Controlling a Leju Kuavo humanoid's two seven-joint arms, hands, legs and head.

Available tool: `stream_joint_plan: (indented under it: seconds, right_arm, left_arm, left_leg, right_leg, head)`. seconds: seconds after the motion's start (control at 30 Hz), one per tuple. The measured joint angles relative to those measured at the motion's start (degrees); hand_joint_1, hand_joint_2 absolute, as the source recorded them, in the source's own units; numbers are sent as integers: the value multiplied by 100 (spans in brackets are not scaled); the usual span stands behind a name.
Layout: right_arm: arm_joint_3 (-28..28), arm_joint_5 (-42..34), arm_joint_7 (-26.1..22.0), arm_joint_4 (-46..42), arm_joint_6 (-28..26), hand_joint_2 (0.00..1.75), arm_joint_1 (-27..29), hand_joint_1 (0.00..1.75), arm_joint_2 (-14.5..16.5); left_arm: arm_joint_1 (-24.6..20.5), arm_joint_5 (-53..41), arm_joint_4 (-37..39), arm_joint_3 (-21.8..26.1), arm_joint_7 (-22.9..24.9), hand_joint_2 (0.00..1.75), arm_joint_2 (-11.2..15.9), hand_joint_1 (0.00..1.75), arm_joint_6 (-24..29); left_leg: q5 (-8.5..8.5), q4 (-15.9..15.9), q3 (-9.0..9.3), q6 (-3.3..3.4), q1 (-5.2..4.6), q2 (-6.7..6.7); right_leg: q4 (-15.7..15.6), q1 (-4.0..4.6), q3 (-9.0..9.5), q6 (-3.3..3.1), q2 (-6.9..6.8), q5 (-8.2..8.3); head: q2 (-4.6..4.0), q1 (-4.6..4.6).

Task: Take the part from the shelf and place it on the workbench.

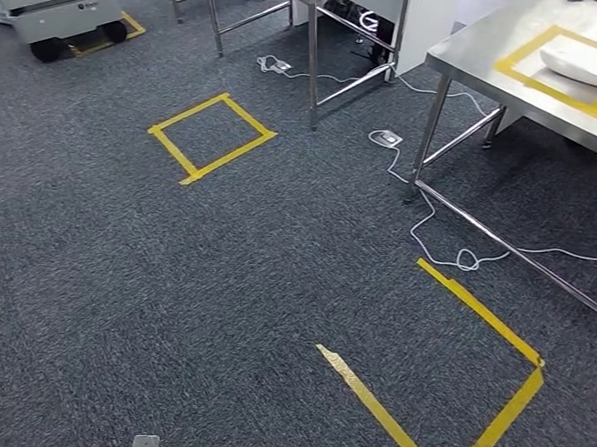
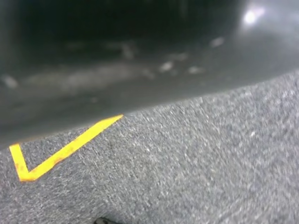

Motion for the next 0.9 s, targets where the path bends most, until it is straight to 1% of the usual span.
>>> stream_joint_plan:
  seconds: [0.03, 0.07, 0.1, 0.13, 0.17, 0.2, 0.23, 0.27, 0.3, 0.33, 0.37, 0.4, 0.43, 0.47, 0.5, 0.53, 0.57, 0.6, 0.63, 0.67, 0.7, 0.73, 0.77, 0.8, 0.83, 0.87, 0.9]
  right_arm:
    - [-1, 0, -1, 3, -2, 0, -3, 0, -9]
    - [-1, 1, -1, 6, -5, 0, -4, 0, -16]
    - [-2, 1, -2, 9, -6, 0, -3, 0, -16]
    - [-2, 2, -1, 12, -8, 0, -3, 0, -16]
    - [-3, 2, -4, 14, -9, 0, -1, 0, -16]
    - [-4, 3, -6, 17, -9, 0, 4, 0, -16]
    - [-5, 4, -7, 21, -10, 0, 13, 0, -16]
    - [-7, 5, -8, 24, -10, 0, 21, 0, -16]
    - [-9, 8, -7, 27, -10, 0, 26, 0, -16]
    - [-14, 11, -5, 31, -10, 0, 27, 0, -16]
    - [-19, 13, -5, 34, -10, 0, 25, 0, -16]
    - [-25, 15, -5, 37, -10, 0, 21, 0, -16]
    - [-30, 16, -5, 39, -10, 0, 18, 0, -17]
    - [-35, 17, -5, 38, -13, 0, 13, 0, -35]
    - [-39, 17, -6, 38, -14, 0, 9, 0, -49]
    - [-42, 18, -7, 39, -16, 0, 5, 0, -64]
    - [-45, 19, -8, 41, -17, 0, -1, 0, -77]
    - [-46, 19, -10, 46, -17, 0, -6, 0, -72]
    - [-47, 20, -10, 50, -17, 0, -14, 0, -71]
    - [-48, 21, -11, 54, -17, 0, -20, 0, -67]
    - [-49, 24, -13, 61, -16, 0, -23, 0, -64]
    - [-50, 28, -14, 69, -16, 0, -21, 0, -61]
    - [-50, 31, -15, 75, -16, 0, -14, 0, -60]
    - [-51, 35, -15, 81, -17, 0, -5, 0, -60]
    - [-51, 37, -14, 83, -20, 0, 3, 0, -60]
    - [-52, 38, -14, 83, -26, 0, 8, 0, -60]
    - [-52, 39, -14, 83, -31, 0, 10, 0, -60]
  left_arm:
    - [-8, -1, 3, 1, 0, 0, -12, 0, -1]
    - [-12, -2, 6, 1, 0, 0, -21, 0, -2]
    - [-9, -3, 8, 1, 1, 0, -22, 0, -2]
    - [1, -5, 9, 1, 1, 0, -28, 0, -2]
    - [6, -8, 10, 1, 2, 0, -25, 0, -2]
    - [2, -11, 10, 1, 3, 0, -22, 0, 0]
    - [-6, -13, 11, 1, 4, 0, -23, 0, 1]
    - [-16, -15, 12, 1, 5, 0, -21, 0, 3]
    - [-20, -16, 12, 1, 5, 0, -19, 0, 5]
    - [-13, -18, 13, 1, 5, 0, -17, 0, 8]
    - [-3, -20, 13, 1, 5, 0, -15, 0, 11]
    - [6, -23, 13, 1, 5, 0, -13, 0, 14]
    - [9, -26, 14, 1, 5, 0, -12, 0, 16]
    - [1, -29, 16, -1, 5, 0, -30, 0, 16]
    - [-10, -33, 19, -2, 5, 0, -41, 0, 16]
    - [-17, -36, 22, -3, 4, 0, -48, 0, 16]
    - [-17, -38, 27, -4, 4, 0, -52, 0, 16]
    - [-11, -38, 30, -3, 3, 0, -34, 0, 17]
    - [0, -38, 32, -3, 2, 0, -25, 0, 17]
    - [6, -37, 33, -2, 1, 0, -19, 0, 17]
    - [4, -37, 33, -2, 1, 0, -15, 0, 17]
    - [-1, -38, 33, -2, 1, 0, -14, 0, 17]
    - [-8, -39, 33, -2, 1, 0, -13, 0, 17]
    - [-13, -41, 33, -2, 1, 0, -13, 0, 17]
    - [-11, -43, 33, -2, 1, 0, -12, 0, 17]
    - [-7, -45, 33, -2, 2, 0, -11, 0, 18]
    - [-4, -45, 33, -2, 4, 0, -13, 0, 19]
  left_leg:
    - [16, 1, -29, -29, 20, -60]
    - [42, -4, -62, -69, 33, -121]
    - [68, -22, -87, -109, 39, -185]
    - [70, -20, -108, -136, 28, -161]
    - [13, 54, -153, -159, 17, -59]
    - [-114, 246, -248, -183, 10, 91]
    - [-290, 553, -396, -205, 22, 270]
    - [-471, 924, -579, -240, 43, 385]
    - [-592, 1254, -741, -278, 70, 447]
    - [-610, 1431, -824, -318, 103, 482]
    - [-522, 1401, -800, -365, 139, 513]
    - [-355, 1170, -668, -418, 183, 562]
    - [-196, 826, -481, -487, 225, 661]
    - [-94, 529, -323, -524, 245, 749]
    - [-57, 340, -222, -507, 249, 806]
    - [-81, 271, -190, -460, 237, 825]
    - [-110, 295, -205, -372, 211, 778]
    - [-122, 314, -217, -291, 192, 719]
    - [-126, 321, -224, -237, 176, 674]
    - [-121, 323, -231, -192, 160, 630]
    - [-110, 320, -239, -152, 145, 582]
    - [-101, 318, -249, -118, 127, 534]
    - [-92, 318, -263, -94, 101, 473]
    - [-87, 318, -275, -74, 73, 404]
    - [-84, 319, -280, -60, 48, 329]
    - [-83, 319, -279, -54, 28, 251]
    - [-82, 320, -271, -51, 15, 171]
  right_leg:
    - [-120, 10, 59, -39, 72, 13]
    - [-167, 14, 80, -58, 60, 11]
    - [-245, 6, 109, -62, -22, 28]
    - [-336, -11, 155, -51, -109, 57]
    - [-432, -33, 200, -38, -192, 90]
    - [-512, -55, 241, -21, -284, 121]
    - [-545, -61, 268, -8, -375, 133]
    - [-550, -63, 275, -6, -464, 126]
    - [-538, -68, 274, 5, -560, 111]
    - [-514, -80, 272, 25, -650, 88]
    - [-477, -101, 269, 56, -735, 56]
    - [-427, -130, 267, 100, -813, 15]
    - [-360, -156, 266, 156, -883, -37]
    - [-280, -171, 243, 222, -942, -102]
    - [-211, -173, 220, 278, -990, -167]
    - [-161, -171, 205, 323, -1028, -218]
    - [-139, -172, 199, 353, -1060, -251]
    - [-139, -187, 229, 369, -1089, -264]
    - [-123, -212, 244, 389, -1046, -296]
    - [-44, -230, 224, 398, -941, -379]
    - [162, -238, 139, 396, -803, -536]
    - [502, -232, -26, 379, -650, -747]
    - [932, -212, -238, 344, -556, -960]
    - [1346, -185, -453, 303, -512, -1116]
    - [1608, -152, -610, 254, -489, -1159]
    - [1655, -114, -672, 196, -469, -1078]
    - [1464, -70, -622, 134, -436, -886]
  head:
    - [0, 1]
    - [0, 2]
    - [0, 9]
    - [-1, 11]
    - [-1, -3]
    - [-1, -15]
    - [-1, -29]
    - [-1, -45]
    - [-1, -52]
    - [-1, -56]
    - [-1, -57]
    - [-1, -58]
    - [-1, -57]
    - [-1, -71]
    - [-1, -76]
    - [-1, -78]
    - [-1, -79]
    - [-1, -69]
    - [-1, -63]
    - [-1, -63]
    - [-1, -59]
    - [-1, -54]
    - [-1, -51]
    - [-1, -47]
    - [-1, -49]
    - [-1, -49]
    - [-1, -50]
